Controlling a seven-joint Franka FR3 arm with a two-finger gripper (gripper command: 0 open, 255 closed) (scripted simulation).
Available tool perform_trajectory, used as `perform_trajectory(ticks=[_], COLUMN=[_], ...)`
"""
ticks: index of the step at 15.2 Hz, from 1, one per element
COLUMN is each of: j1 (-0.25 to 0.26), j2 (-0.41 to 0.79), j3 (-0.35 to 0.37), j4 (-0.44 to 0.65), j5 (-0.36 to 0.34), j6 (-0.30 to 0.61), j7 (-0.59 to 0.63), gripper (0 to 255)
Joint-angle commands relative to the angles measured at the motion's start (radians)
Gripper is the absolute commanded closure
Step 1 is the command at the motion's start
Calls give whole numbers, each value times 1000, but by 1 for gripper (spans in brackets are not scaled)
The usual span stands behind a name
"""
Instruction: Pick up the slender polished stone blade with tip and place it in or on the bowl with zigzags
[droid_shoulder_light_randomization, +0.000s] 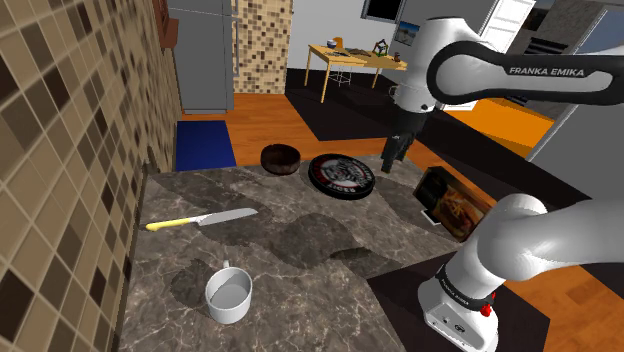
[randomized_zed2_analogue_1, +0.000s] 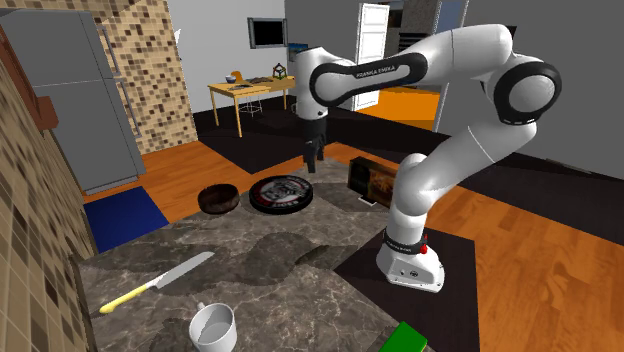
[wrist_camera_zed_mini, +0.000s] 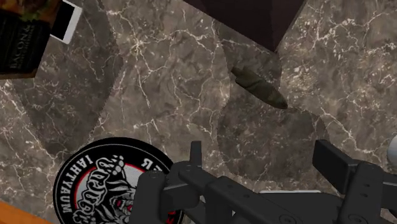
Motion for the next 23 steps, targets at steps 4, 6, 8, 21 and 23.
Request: perform_trajectory(ticks=[4, 6, 8, 21, 23], j1=[79, 111, 143, 375, 390], j2=[29, 51, 81, 450, 494], j3=[-29, -42, -55, -159, -165], j4=[-148, -202, -251, -437, -440], j5=[3, 4, 6, 80, 100], j6=[184, 261, 342, 897, 944], j7=[-188, -263, -339, -814, -827], gripper=[0, 0, 0, 0, 0])
